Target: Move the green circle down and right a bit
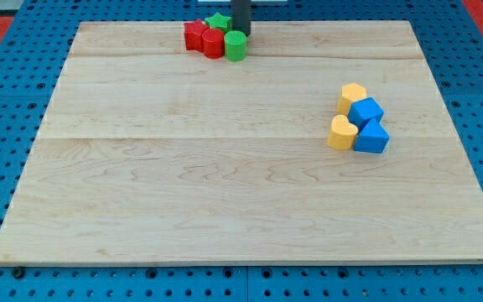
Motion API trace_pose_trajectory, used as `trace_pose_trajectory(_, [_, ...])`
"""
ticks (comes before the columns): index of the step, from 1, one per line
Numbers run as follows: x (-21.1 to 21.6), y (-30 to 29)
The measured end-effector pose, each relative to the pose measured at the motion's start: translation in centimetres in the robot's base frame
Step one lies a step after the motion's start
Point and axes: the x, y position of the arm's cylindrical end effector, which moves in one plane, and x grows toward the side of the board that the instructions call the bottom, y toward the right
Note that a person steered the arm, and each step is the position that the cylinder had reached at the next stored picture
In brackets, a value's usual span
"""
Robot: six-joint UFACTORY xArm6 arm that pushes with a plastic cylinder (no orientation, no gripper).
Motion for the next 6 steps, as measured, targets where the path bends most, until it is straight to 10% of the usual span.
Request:
trace_pose_trajectory(3, [5.2, 6.1])
trace_pose_trajectory(4, [-0.5, 5.8])
trace_pose_trajectory(6, [-1.2, -5.0])
